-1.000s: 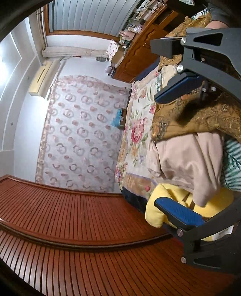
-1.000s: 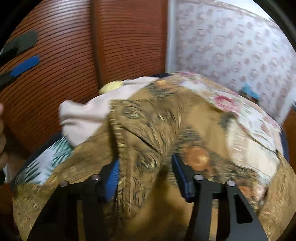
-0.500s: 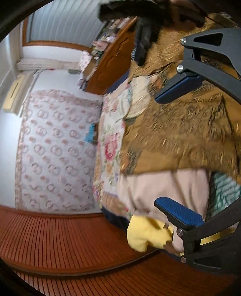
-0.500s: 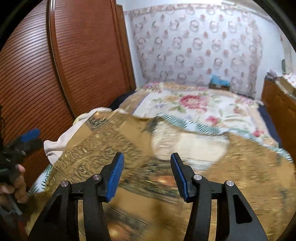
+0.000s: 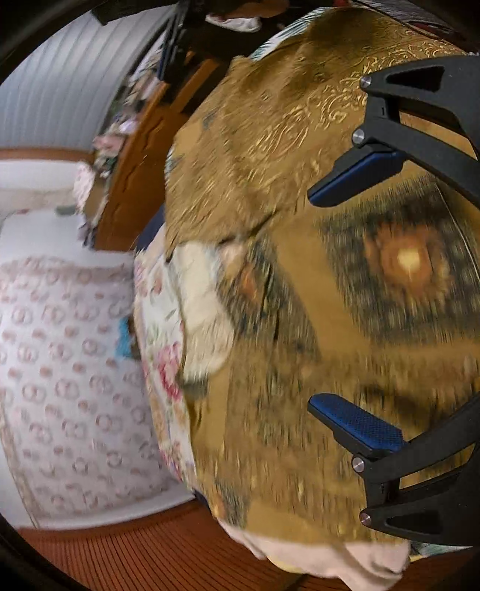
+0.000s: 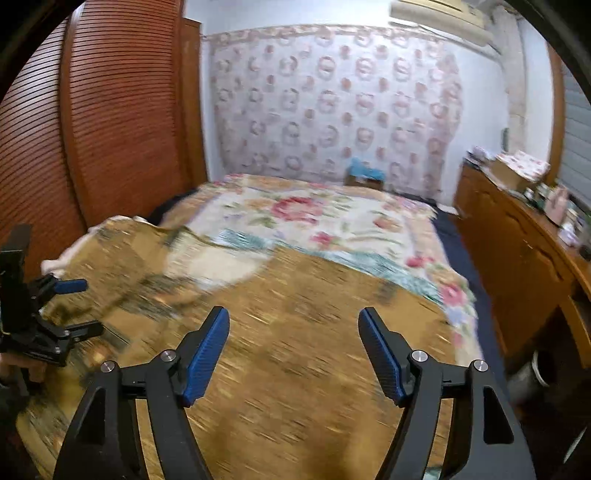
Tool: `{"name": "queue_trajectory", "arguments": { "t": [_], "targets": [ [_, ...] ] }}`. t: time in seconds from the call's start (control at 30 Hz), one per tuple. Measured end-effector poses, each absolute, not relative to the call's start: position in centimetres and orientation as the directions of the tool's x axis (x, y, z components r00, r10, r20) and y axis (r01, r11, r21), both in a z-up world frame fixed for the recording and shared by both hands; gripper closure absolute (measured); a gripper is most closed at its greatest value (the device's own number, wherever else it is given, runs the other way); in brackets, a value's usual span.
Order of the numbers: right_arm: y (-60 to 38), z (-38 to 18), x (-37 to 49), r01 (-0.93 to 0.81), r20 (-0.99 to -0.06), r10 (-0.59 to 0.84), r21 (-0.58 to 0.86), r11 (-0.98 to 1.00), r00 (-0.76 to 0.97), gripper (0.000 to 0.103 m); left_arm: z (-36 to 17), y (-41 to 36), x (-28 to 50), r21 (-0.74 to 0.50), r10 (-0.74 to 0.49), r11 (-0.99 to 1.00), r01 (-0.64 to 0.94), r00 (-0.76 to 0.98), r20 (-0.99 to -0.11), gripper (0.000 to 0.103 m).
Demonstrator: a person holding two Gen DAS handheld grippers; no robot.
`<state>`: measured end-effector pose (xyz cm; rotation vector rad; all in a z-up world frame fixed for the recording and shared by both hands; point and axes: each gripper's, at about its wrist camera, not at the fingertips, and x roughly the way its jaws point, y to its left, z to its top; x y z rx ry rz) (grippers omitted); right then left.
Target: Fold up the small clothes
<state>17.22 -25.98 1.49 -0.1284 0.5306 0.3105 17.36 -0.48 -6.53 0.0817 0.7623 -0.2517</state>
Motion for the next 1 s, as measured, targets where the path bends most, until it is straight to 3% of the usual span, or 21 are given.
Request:
{"name": "queue_trajectory", "arguments": {
  "t": [0.4,0.53,0.67,1.0],
  "targets": [
    [-33.8,-3.8,18.8,-0.113,-0.641,0.093,0.010,0.994,0.762,0.029,-7.8,-6.7,17.9,0.087,-0.181,0.917,0.390,0.599,-0.780,0.002],
    [-35.7,-3.5,19.8,-0.088,-0.671,0.117,0.077,0.993,0.732,0.029,-8.0,-7.0,17.9,0.079,-0.191,0.910,0.407,0.582,-0.790,0.001],
    [-36.5,-3.9,19.9,-0.096,-0.699,0.161,0.132,0.987,0.697,0.029,-8.3,-6.2,18.5,-0.015,-0.243,0.919,0.395,0.535,-0.809,0.000],
    [-40.0,-4.4,21.9,-0.093,-0.751,0.271,0.271,0.958,0.603,0.029,-8.4,-6.5,18.7,-0.010,-0.238,0.919,0.394,0.536,-0.810,0.000]
  ]
}}
